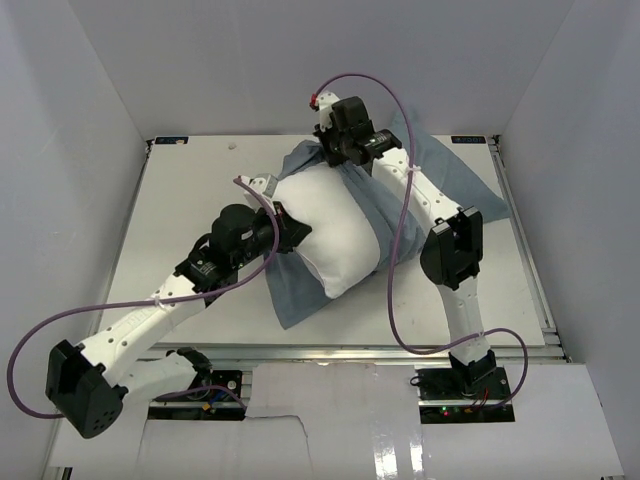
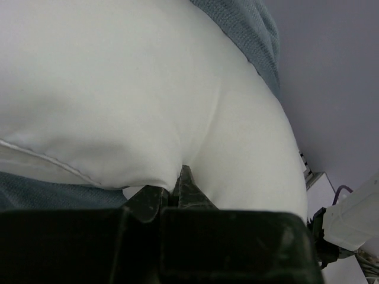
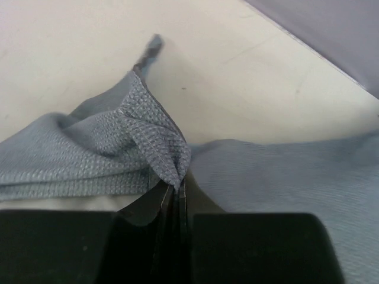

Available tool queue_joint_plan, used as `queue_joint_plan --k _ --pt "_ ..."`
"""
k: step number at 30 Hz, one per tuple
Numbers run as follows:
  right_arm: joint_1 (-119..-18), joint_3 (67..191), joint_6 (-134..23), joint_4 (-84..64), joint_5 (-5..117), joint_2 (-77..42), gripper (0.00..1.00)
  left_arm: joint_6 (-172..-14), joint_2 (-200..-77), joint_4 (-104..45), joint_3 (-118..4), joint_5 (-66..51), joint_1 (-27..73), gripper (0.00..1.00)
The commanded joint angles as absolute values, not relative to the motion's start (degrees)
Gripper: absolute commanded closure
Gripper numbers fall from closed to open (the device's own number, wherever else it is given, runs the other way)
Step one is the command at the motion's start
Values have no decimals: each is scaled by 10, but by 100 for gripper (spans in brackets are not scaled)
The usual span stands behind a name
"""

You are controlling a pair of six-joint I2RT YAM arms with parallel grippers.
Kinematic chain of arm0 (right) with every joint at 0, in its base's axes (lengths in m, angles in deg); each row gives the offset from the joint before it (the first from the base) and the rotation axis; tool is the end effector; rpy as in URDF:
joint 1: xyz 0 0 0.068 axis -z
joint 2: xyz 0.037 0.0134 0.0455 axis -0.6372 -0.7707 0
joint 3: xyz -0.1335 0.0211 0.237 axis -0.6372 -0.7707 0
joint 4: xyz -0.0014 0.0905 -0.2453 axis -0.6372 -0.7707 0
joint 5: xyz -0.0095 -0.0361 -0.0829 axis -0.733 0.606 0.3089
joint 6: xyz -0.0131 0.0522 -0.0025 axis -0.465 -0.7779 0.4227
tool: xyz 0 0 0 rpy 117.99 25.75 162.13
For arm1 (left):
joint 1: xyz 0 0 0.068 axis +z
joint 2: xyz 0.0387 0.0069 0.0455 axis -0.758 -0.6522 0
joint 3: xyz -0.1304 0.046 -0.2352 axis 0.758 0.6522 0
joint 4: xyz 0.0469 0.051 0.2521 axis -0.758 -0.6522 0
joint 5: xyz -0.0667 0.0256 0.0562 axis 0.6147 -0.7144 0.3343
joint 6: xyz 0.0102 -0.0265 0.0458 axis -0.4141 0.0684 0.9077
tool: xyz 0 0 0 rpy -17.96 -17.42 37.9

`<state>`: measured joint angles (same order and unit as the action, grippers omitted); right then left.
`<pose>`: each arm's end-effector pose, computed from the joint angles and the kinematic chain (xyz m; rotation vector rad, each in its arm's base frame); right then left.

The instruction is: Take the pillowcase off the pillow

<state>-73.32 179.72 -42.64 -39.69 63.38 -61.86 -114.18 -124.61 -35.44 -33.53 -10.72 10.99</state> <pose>0.4269 0.2854 0.3361 -0.7166 1.9794 0.2972 0.1954 -0.1582 0.3171 0.1627 1.9669 -0.9142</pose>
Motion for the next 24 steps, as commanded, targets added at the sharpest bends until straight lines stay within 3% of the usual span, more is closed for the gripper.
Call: queue_joint_plan --k 1,12,16,18,19,24 --pt "-680 1812 -450 -344 724 -643 92 -1154 -1170 -362 -391 -116 93 100" --pt "-603 1721 -500 -273 739 -633 92 -1164 -1143 -431 -419 -258 92 100" --pt "-595 1715 -489 -275 637 -623 92 -1157 -1167 -416 -405 -290 93 100" --pt "-601 1714 -488 -284 584 -593 72 -1155 -1208 -415 -420 -290 93 100" --pt "-602 1714 -489 -287 569 -562 50 -1155 -1223 -412 -426 -293 93 100" --pt "-603 1671 -495 -307 559 -429 18 -1159 -1280 -393 -459 -306 97 100"
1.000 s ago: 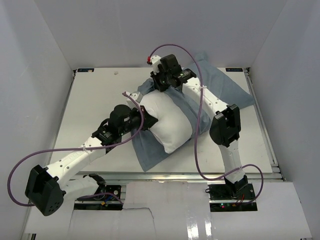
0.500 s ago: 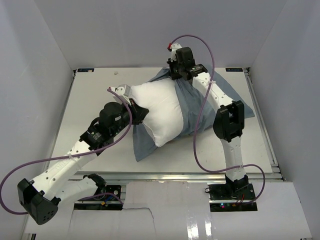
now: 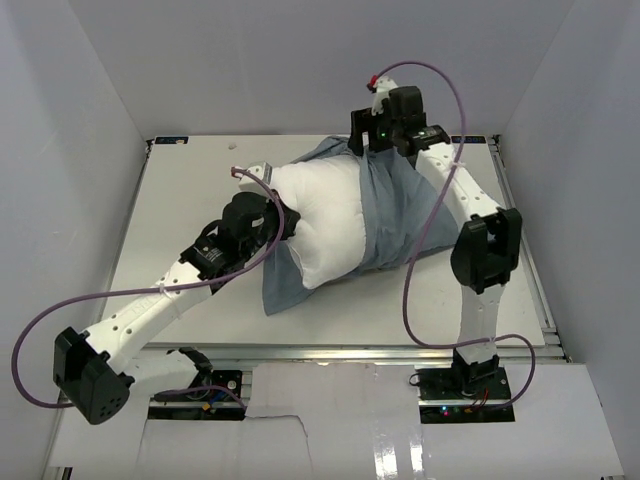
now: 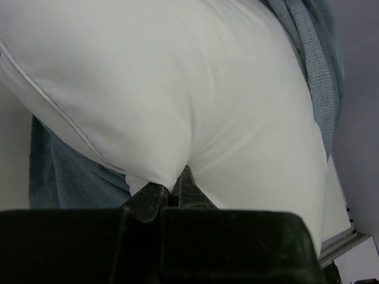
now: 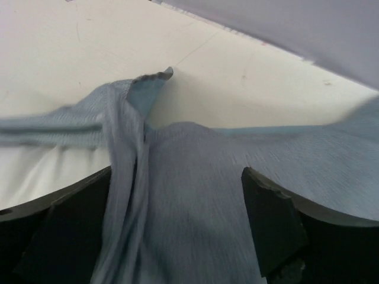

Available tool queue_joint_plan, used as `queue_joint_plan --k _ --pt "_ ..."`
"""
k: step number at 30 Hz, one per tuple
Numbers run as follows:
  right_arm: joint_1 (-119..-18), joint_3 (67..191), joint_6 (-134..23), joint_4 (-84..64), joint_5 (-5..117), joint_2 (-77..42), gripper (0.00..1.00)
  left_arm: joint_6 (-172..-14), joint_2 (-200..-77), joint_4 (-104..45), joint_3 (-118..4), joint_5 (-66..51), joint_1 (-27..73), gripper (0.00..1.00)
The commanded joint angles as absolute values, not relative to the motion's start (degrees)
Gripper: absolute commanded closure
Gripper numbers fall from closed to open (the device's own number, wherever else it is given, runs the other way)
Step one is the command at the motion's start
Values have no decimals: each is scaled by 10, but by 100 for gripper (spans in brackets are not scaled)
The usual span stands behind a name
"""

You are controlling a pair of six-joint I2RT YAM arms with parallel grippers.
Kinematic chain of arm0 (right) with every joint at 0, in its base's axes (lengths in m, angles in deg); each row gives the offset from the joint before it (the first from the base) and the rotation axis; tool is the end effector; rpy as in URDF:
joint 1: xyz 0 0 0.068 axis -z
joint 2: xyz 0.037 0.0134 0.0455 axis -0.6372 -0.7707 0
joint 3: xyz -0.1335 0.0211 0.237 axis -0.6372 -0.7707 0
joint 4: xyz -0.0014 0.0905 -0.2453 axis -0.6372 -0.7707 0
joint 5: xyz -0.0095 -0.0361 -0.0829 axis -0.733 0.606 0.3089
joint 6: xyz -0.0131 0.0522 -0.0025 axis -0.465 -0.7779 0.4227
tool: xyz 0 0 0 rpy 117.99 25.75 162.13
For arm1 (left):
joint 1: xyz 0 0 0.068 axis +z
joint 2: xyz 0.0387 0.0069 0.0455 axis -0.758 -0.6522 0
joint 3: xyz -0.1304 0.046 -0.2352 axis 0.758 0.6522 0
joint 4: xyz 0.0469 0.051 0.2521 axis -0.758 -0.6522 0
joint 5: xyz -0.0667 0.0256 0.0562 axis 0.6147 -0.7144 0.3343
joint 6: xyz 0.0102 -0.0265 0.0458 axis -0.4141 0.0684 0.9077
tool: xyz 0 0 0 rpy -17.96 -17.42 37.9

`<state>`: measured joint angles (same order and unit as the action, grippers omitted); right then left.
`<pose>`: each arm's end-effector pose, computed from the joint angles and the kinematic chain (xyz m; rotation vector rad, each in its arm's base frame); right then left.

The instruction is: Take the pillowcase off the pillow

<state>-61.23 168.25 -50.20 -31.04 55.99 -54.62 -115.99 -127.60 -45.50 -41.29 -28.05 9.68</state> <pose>0.4563 0.1863 0.3433 -0.4370 1.9843 0.3913 0.2040 -0.1589 0.3351 -0.0529 2.0039 -0.6322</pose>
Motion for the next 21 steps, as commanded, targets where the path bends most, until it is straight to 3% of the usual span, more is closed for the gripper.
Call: queue_joint_plan --k 1,8,14,21 --pt "-602 1652 -494 -307 560 -375 7 -1158 -1286 -392 -464 -309 98 100" --pt "-604 1392 -510 -279 548 -169 4 -1177 -1356 -411 -513 -285 159 100" --pt "-644 1082 -561 -190 521 63 12 -1191 -1372 -430 -545 -260 192 100" --pt "-724 983 -616 -155 580 77 17 -1203 -1382 -437 -565 -240 194 100"
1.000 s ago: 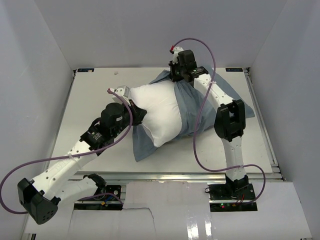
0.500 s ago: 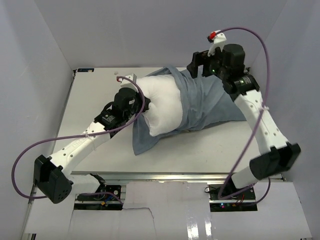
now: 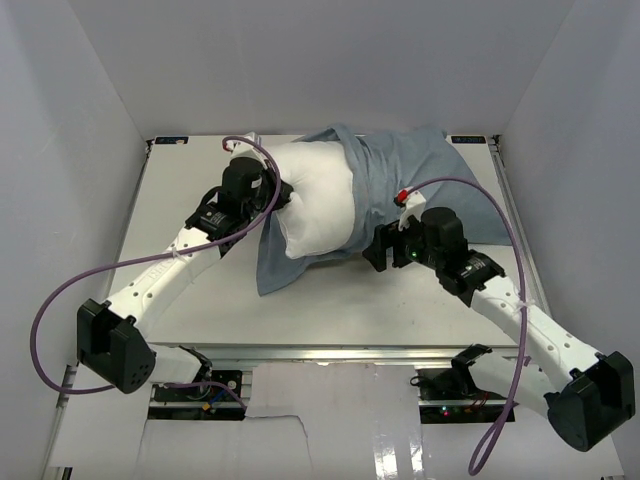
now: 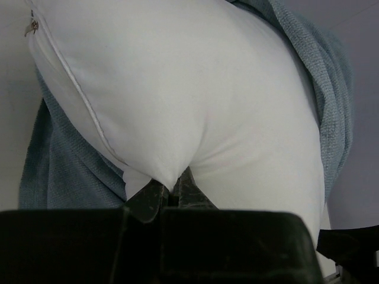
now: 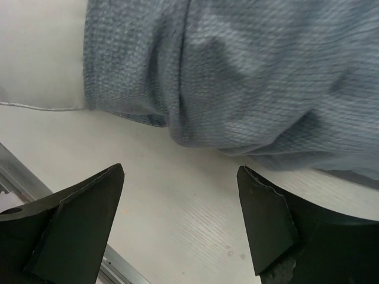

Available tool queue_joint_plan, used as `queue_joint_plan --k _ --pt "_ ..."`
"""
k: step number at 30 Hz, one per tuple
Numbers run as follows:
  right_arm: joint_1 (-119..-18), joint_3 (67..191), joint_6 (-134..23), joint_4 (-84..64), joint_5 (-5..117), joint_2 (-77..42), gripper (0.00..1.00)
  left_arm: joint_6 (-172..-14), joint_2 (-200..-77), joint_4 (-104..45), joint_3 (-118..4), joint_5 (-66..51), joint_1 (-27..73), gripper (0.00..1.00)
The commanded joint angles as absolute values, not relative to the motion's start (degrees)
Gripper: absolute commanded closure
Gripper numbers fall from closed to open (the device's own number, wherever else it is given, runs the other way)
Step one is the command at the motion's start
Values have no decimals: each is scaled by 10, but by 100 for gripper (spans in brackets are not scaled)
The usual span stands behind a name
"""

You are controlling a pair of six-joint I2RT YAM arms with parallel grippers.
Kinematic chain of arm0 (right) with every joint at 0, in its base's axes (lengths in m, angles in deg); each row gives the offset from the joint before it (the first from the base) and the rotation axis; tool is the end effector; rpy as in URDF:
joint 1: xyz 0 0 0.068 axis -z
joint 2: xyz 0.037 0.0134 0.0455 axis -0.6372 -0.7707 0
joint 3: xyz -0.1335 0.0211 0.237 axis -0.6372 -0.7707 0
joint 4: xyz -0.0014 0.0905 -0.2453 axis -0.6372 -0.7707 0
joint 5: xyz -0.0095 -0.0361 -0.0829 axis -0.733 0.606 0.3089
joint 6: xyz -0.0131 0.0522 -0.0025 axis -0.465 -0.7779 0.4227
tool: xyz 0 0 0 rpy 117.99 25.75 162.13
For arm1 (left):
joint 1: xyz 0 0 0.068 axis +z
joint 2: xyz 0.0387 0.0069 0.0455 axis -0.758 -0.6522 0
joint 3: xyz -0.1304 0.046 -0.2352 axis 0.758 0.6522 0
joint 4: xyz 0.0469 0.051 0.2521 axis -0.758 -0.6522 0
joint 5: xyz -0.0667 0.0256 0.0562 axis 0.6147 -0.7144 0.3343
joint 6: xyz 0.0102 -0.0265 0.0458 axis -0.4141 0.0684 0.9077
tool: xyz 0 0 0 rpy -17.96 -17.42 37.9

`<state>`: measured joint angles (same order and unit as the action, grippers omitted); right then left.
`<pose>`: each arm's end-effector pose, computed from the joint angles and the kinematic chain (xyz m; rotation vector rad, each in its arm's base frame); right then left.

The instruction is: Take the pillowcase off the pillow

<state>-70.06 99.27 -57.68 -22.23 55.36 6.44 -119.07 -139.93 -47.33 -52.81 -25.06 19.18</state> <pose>0.1949 0.1208 0.3006 -0.4713 1.9874 0.5827 0.2716 -0.1508 0.3455 -0.2369 2.0349 -0.5844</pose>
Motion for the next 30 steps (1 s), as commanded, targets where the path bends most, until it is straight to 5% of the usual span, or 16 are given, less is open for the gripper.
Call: queue_joint_plan --k 1,11,13,16,17,18,30 --pt "-736 958 -622 -111 593 77 17 -1204 -1381 -438 -568 -237 194 100" --pt "-820 925 -669 62 756 -55 20 -1214 -1374 -440 -567 -237 194 100" --pt "-825 927 -679 63 797 -71 28 -1215 -1372 -439 -565 -241 193 100" --pt "-827 921 -686 90 835 -88 50 -1217 -1373 -437 -562 -242 193 100" --pt "-828 919 -686 98 836 -94 75 -1216 -1374 -436 -563 -242 194 100" --pt "-828 919 -689 98 850 -96 90 -1216 -1374 -436 -564 -244 194 100" --pt "-741 859 -691 39 913 -49 92 -1167 -1397 -525 -677 -229 280 100"
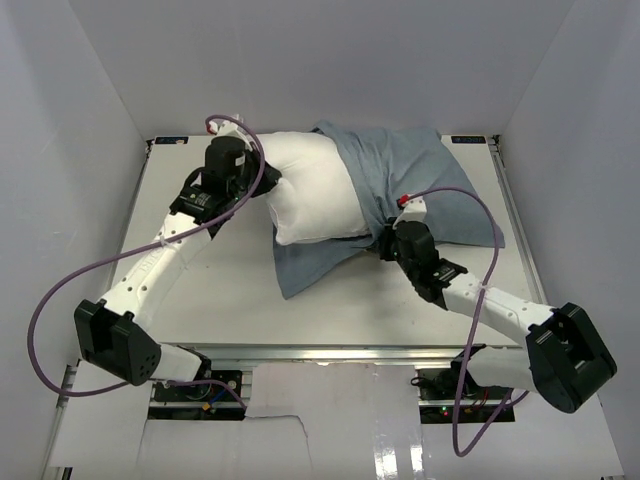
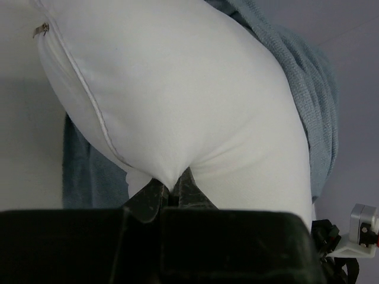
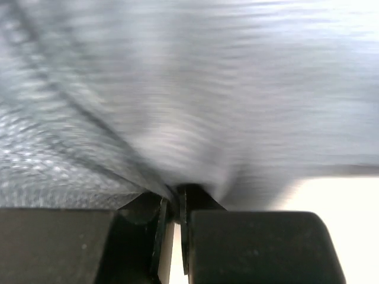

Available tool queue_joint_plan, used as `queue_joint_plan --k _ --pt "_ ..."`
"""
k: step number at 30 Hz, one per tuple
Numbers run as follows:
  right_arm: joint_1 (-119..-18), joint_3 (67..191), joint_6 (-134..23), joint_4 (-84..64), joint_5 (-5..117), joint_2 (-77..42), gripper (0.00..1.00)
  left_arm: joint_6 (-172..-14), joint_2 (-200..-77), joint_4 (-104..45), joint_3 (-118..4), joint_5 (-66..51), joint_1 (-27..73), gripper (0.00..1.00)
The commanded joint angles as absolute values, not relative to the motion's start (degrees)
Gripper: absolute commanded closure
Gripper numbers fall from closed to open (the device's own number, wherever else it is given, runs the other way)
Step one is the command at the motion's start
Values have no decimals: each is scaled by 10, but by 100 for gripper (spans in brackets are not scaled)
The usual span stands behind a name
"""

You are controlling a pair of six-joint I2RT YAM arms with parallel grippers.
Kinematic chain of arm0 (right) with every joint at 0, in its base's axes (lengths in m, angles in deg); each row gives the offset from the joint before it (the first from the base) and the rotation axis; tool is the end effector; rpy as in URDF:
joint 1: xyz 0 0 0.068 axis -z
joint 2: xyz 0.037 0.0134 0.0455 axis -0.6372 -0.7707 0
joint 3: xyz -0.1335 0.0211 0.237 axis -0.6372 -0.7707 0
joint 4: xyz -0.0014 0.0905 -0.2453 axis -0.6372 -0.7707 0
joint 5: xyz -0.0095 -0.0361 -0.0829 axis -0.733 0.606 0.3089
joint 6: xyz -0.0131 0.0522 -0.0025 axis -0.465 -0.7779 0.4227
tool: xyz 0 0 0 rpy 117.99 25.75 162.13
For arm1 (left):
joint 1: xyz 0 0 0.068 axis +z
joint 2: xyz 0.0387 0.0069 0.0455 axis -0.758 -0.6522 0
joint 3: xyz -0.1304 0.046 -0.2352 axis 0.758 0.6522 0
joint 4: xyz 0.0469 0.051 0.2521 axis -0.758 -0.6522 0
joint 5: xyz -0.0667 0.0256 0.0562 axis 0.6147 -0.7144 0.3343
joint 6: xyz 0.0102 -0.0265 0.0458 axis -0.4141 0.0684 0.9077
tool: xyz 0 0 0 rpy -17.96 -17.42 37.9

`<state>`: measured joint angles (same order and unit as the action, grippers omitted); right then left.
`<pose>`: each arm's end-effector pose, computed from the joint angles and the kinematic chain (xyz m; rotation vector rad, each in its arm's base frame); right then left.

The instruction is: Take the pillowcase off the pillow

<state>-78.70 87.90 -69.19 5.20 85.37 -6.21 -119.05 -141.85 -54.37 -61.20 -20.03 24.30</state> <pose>0.2131 0.1565 0.2296 -0.0585 1.9250 0.3340 0.2869 -0.1307 0.3744 -0.2724 2.0505 -0.6072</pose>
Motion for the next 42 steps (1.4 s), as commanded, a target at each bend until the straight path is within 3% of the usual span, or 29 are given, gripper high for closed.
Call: queue_joint_plan --k 1,7,13,16,18,19,20,22,24,30,31,33,40,42 --pt "-710 855 -691 39 909 -49 92 -1165 -1397 -529 -690 -222 285 100" --pt "-596 876 -691 39 857 -91 92 -1164 -1397 -547 -708 -157 327 100" --pt "-580 917 -696 38 833 -179 92 -1154 -1370 -539 -658 -123 328 100" --pt "-581 925 -683 7 804 -149 92 -1156 -1340 -508 -606 -76 328 100" --pt "-584 928 -655 -18 748 -99 82 -1173 -1314 -449 -519 -25 325 100" --pt "-585 931 -646 -49 730 -38 73 -1193 -1285 -426 -487 -14 323 100" --pt "-587 937 -625 -68 707 -8 53 -1198 -1272 -388 -458 -10 320 100" --pt "-595 975 -614 -135 651 51 33 -1205 -1248 -367 -394 -11 296 100" --pt "-622 1005 -594 -163 642 70 22 -1198 -1240 -354 -370 -30 262 100" --pt "-656 1136 -533 -153 544 38 15 -1197 -1206 -337 -306 -75 190 100" --pt "-659 1201 -520 -168 526 -19 7 -1198 -1204 -331 -296 -75 186 100" --pt "-676 1277 -489 -197 522 -119 2 -1199 -1199 -330 -290 -73 184 100" --pt "-706 1543 -402 -313 502 -363 2 -1203 -1191 -319 -260 -65 169 100" --pt "-710 1571 -393 -329 509 -400 2 -1202 -1188 -319 -258 -62 168 100"
